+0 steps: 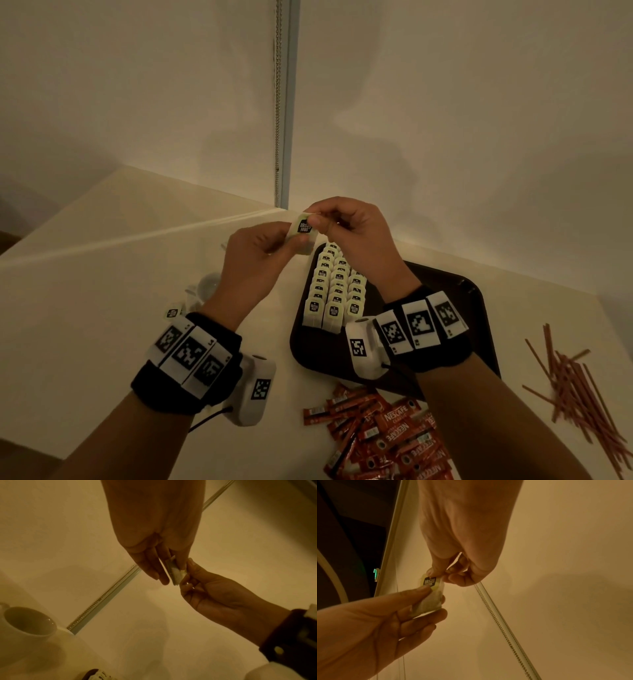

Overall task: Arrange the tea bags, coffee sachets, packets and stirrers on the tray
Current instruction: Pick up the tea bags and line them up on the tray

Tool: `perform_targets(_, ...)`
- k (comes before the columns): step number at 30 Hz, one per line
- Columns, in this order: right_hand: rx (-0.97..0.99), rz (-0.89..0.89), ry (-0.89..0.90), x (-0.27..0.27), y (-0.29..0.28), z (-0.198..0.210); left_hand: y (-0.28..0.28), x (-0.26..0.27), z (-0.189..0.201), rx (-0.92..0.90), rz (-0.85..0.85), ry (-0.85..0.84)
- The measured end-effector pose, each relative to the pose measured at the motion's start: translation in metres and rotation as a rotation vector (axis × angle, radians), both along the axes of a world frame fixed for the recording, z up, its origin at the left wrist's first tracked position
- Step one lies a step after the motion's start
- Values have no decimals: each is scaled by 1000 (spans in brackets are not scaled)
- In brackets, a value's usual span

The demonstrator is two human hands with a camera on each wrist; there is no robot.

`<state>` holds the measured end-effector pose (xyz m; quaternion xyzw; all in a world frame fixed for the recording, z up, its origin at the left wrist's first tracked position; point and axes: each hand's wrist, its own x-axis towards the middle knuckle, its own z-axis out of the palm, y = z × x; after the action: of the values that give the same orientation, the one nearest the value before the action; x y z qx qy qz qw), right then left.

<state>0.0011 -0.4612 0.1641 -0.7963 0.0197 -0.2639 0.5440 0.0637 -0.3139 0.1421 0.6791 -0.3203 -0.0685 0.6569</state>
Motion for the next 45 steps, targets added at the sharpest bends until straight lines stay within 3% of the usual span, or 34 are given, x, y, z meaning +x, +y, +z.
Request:
perform_targets(6, 23, -15, 24, -6, -6, -12, -1, 1, -21, 249, -48, -98)
perform_targets(9, -101, -88, 97, -17, -20, -26, 12, -3, -34, 347, -122, -7)
perform_targets(15, -309, -195, 539, -61, -51, -92, 93, -13, -75, 583, -260, 103)
perform_targets(18, -219, -182, 759, -78, -57, -125, 138, -23, -101, 663, -212, 215)
perform_targets(22, -62, -200, 875, -86, -59, -156, 200, -37, -143, 798, -121, 337)
perform_targets(27, -37, -292, 840, -78, -63, -172, 259, -48, -192, 1023, -73, 496)
perform_targets(34, -37, -379, 834, -63, -64, -180, 286, -51, -207, 1116, 8, 493)
perform_targets(39, -109, -429, 847, -56, -63, -179, 280, -51, -192, 1033, 44, 482)
perform_targets(42, -246, -464, 734, -43, -49, -169, 265, -42, -170, 918, 87, 489)
perform_targets(45, -327, -261, 573, -17, -9, -163, 241, -15, -148, 843, 151, 376)
